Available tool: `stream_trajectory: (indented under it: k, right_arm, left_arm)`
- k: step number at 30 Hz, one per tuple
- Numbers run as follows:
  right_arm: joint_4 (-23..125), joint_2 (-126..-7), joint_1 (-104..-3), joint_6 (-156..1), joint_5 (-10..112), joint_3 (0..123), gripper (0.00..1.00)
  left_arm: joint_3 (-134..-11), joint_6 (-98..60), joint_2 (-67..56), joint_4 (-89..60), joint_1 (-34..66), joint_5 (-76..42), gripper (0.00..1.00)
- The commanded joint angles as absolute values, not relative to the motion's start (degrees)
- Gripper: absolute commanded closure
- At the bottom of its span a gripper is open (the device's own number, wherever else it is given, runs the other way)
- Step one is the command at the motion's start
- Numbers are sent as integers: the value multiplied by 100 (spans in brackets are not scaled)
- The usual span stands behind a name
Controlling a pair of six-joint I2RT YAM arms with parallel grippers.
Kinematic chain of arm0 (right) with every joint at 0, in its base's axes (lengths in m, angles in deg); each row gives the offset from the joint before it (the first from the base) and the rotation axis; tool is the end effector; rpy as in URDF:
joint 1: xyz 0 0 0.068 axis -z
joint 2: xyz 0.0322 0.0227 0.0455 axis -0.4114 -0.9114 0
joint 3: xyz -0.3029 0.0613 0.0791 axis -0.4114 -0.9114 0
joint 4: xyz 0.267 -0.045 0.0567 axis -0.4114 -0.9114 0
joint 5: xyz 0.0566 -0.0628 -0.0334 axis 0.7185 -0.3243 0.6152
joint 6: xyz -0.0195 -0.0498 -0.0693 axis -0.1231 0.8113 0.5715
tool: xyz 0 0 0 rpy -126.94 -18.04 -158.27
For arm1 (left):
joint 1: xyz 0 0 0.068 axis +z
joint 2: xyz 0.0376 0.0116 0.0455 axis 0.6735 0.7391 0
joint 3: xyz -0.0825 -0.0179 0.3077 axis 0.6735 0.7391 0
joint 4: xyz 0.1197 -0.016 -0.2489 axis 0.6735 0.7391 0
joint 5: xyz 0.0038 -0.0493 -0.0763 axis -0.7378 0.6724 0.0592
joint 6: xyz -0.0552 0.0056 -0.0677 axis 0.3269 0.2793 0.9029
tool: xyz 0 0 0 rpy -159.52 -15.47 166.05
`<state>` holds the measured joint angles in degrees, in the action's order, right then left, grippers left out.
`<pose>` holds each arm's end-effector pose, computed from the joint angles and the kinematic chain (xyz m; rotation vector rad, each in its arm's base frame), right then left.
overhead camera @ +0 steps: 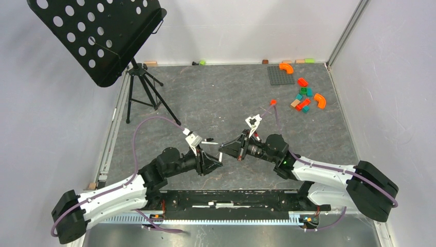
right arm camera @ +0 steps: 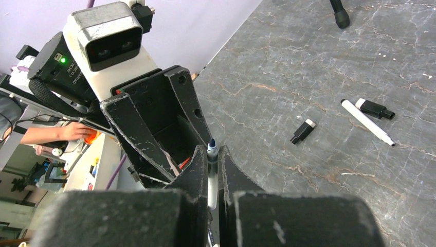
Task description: Insert the pens into the pen caps
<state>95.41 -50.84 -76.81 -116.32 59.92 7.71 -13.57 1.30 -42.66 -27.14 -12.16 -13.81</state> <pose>0.1464 0.2271 0.2601 -0.3646 1.7615 1.5183 0.0952 -0.1598 0.2246 0.5358 1.8461 -1.2384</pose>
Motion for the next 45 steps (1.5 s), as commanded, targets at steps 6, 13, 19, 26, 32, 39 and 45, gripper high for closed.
stream_trajectory:
  k: [6, 13, 19, 26, 32, 39, 45]
  right_arm:
    - [9513, -4974, -7755, -11552, 5916, 1006, 100]
    - [9597, -5018, -7786, -11497, 5988, 1033, 78]
    - [8948, -4519, -7773, -10793, 5748, 1281, 29]
    - [9450, -4091, -7772, -10506, 6176, 1031, 28]
    - [9939, -4158, -7795, -10516, 6507, 923, 36]
    - [10277, -4319, -7886, -10588, 6626, 949, 51]
    - [10319, -4445, -7953, -10580, 6592, 984, 60]
  left_arm:
    - [-1499, -33, -4033, -3306, -1234, -1119, 74]
    - [-1401, 94, -4118, -3381, -1244, -1319, 98]
    - [-1204, 453, -4508, -3691, -1248, -1292, 98]
    - [-1016, 1035, -4638, -4532, -1248, -1255, 98]
    - [-972, 1362, -4376, -5483, -1257, -1006, 98]
    - [-977, 1420, -4100, -5905, -1267, -961, 98]
    - [-972, 1455, -4068, -6046, -1292, -927, 98]
